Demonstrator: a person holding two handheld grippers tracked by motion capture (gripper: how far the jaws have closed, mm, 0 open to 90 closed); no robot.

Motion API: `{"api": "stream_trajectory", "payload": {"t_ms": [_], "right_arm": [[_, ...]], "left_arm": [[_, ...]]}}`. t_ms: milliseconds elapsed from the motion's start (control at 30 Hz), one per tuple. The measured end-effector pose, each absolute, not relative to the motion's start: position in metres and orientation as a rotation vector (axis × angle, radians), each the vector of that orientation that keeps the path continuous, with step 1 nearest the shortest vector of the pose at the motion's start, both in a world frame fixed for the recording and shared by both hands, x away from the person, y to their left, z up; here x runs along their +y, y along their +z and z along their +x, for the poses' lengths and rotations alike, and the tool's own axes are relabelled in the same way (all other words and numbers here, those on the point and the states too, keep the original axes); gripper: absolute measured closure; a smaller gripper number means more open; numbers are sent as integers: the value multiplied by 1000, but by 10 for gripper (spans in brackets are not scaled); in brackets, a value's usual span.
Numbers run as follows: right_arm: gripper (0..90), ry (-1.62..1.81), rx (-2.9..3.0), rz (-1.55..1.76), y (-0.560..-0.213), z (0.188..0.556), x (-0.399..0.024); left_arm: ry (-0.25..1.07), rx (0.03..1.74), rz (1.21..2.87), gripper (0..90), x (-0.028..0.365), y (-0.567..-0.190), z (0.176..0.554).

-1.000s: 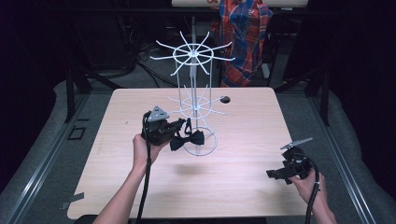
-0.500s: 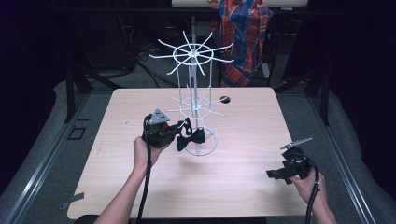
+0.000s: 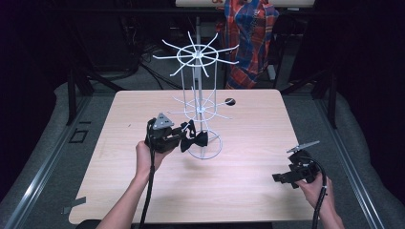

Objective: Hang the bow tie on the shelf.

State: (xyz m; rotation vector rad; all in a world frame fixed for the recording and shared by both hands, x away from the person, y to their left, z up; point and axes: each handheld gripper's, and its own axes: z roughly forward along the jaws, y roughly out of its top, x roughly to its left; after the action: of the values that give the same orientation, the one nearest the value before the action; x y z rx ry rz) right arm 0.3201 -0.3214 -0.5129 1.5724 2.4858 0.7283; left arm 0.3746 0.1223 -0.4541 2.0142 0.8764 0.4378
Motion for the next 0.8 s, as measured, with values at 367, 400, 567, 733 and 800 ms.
{"api": "stream_trajectory", "payload": {"t_ms": [367,400,567,733,800], "right_arm": [[131,724,2491,1567,-512,320,-322],[130,724,2491,1567,-512,320,-322],[130,726,2488,1567,-512,320,-322],[129,719,2486,1565,-512,320,-321],[128,718,2482,1565,-511,319,-321]], "left_arm": [[432,931,2057,348,131,-449,373],[426,929,2070,314,132,-447,371],[427,931,2098,242,140,-441,366],[412,956,2142,168,148,-439,359],[413,960,2146,154,149,-439,357]]}}
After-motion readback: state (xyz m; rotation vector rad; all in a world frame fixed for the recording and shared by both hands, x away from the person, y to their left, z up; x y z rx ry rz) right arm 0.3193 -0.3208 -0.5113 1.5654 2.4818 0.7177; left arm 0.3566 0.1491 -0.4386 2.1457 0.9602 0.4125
